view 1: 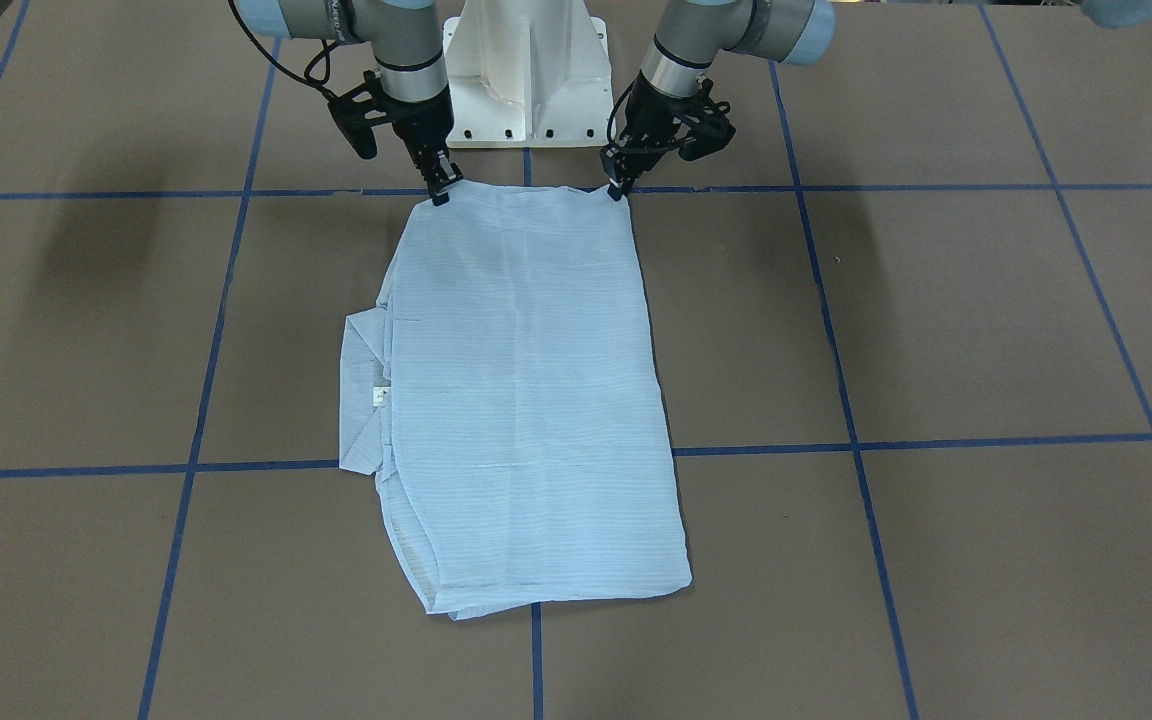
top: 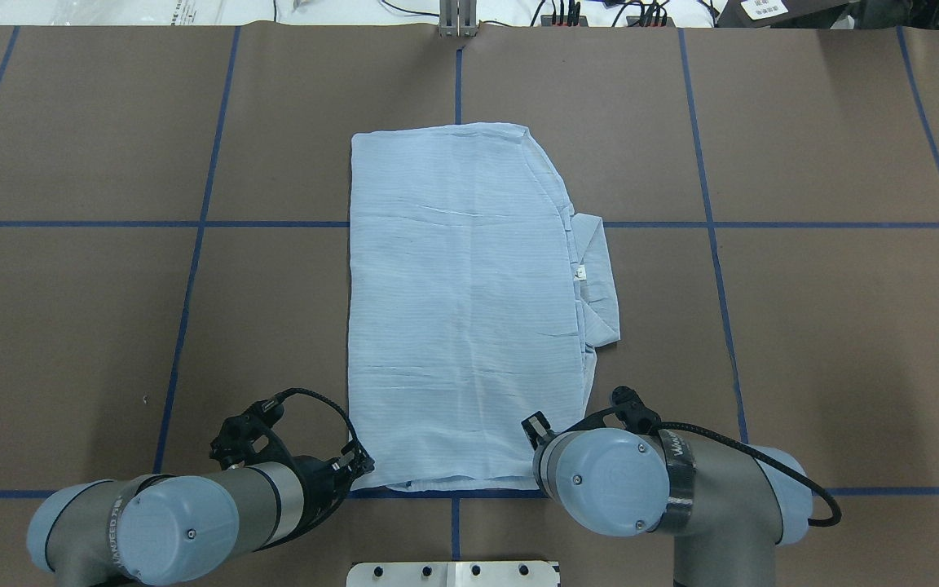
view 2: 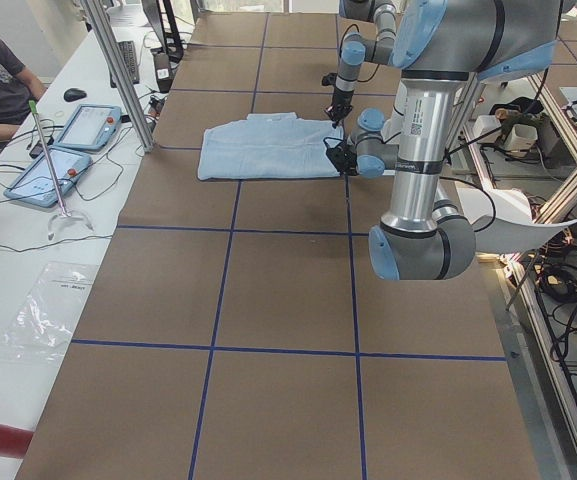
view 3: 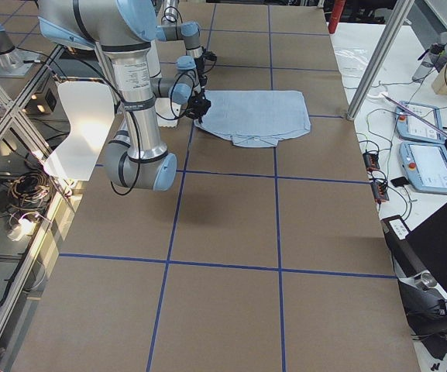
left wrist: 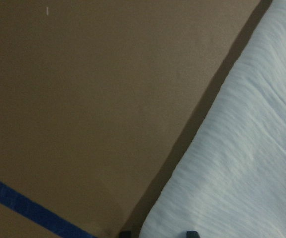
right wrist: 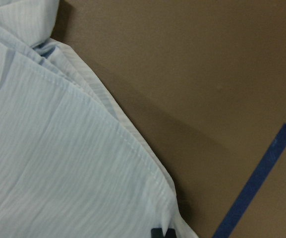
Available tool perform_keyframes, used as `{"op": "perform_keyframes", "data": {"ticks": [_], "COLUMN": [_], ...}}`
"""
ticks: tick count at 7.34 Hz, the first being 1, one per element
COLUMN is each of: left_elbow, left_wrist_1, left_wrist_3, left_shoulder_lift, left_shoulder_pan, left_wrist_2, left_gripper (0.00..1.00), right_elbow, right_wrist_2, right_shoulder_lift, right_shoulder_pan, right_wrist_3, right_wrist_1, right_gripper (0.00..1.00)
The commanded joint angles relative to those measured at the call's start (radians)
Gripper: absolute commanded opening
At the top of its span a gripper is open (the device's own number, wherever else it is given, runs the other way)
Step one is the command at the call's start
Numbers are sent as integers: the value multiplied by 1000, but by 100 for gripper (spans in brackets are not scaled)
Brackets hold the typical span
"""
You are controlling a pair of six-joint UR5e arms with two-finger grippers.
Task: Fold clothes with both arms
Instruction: 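Grasp the near edge with both grippers and fold it toward the far edge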
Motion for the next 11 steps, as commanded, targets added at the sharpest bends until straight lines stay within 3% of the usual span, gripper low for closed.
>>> {"op": "perform_keyframes", "data": {"ticks": [1, 3, 5, 7, 9, 11], "left_elbow": [-19, -129, -268, -336, -266, -170], "left_wrist_1": [5, 20, 69, 285, 307, 291], "left_wrist_3": [0, -125, -160, -101, 87, 223], "left_shoulder_lift": [-1, 8, 9, -39, -121, -165], "left_shoulder_pan": [3, 23, 26, -4, -168, -333], "left_wrist_2": [0, 0, -5, -14, -28, -118], "left_gripper": [0, 0, 0, 0, 0, 0], "right_elbow": [2, 82, 233, 296, 243, 78], "right_wrist_2": [-2, -9, -11, 11, 114, 140], "right_shoulder_lift": [-1, -36, -77, -53, 14, 123], "right_shoulder_pan": [0, -26, -22, 52, 206, 296], "right_wrist_3": [3, 53, 76, 73, 29, -70], "right_wrist_1": [0, -3, -69, -89, -81, -77], "right_gripper": [0, 0, 0, 0, 0, 0]}}
